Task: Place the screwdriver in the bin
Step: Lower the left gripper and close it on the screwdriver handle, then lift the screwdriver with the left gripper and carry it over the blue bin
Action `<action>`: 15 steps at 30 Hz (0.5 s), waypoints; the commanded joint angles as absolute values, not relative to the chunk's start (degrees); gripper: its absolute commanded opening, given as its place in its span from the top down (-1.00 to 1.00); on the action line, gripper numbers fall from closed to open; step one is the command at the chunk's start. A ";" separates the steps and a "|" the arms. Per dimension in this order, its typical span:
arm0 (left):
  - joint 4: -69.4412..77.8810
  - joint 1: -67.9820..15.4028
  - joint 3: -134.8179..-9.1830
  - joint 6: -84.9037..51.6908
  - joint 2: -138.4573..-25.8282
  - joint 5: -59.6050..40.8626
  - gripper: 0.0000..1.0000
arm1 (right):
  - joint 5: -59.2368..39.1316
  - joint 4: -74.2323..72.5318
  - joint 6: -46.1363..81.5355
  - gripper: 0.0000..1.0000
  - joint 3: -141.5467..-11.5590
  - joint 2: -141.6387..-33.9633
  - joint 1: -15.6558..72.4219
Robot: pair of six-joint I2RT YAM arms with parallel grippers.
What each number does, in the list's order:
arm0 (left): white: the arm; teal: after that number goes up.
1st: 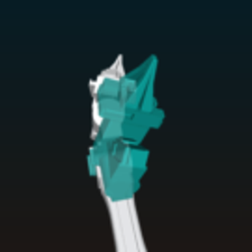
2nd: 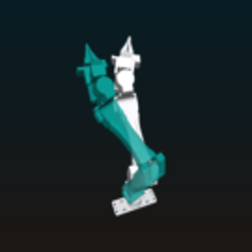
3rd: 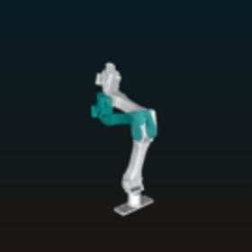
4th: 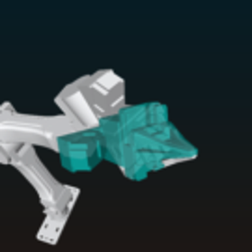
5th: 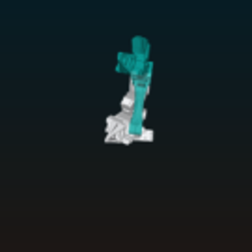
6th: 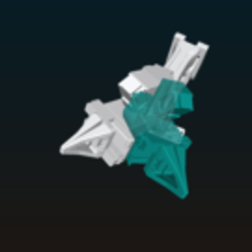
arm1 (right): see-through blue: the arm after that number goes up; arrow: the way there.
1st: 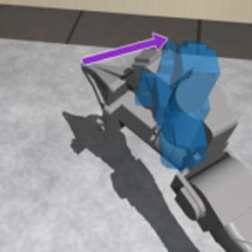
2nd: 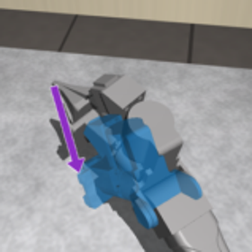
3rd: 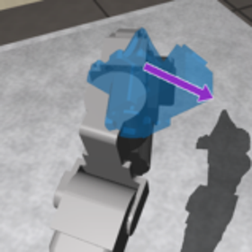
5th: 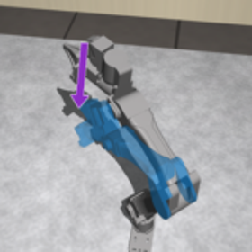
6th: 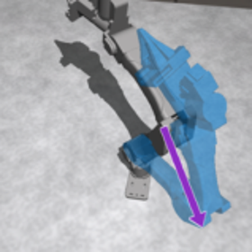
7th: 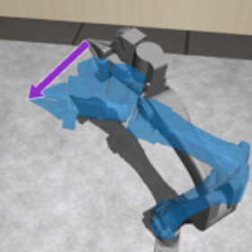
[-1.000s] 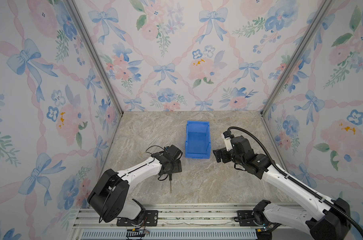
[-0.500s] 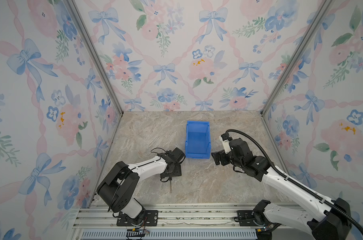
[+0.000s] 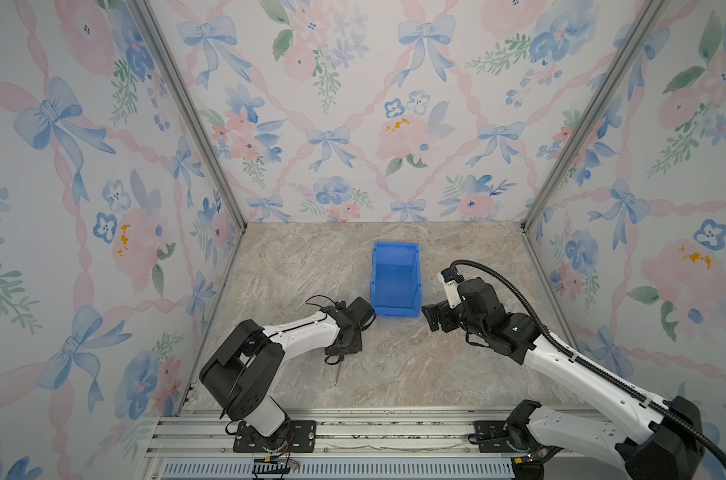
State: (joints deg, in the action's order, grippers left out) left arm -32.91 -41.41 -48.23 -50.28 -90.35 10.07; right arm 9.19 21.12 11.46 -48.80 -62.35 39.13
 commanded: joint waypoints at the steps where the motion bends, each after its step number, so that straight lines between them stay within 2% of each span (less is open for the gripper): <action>1: -33.54 -42.28 -47.89 -51.41 -91.30 9.38 0.47 | 9.55 20.15 12.55 -0.93 -47.67 -60.88 39.72; 7: -33.59 -42.63 -49.36 -50.99 -88.92 10.17 0.72 | 9.36 19.77 12.88 -0.94 -46.76 -59.33 39.62; 15: -33.79 -42.78 -54.23 -47.98 -83.81 10.61 0.75 | 10.63 18.77 12.65 -0.93 -47.50 -59.32 39.17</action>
State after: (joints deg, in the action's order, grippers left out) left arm -33.23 -42.39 -50.63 -50.37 -86.94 10.04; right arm 9.65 19.88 12.01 -47.48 -60.10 39.11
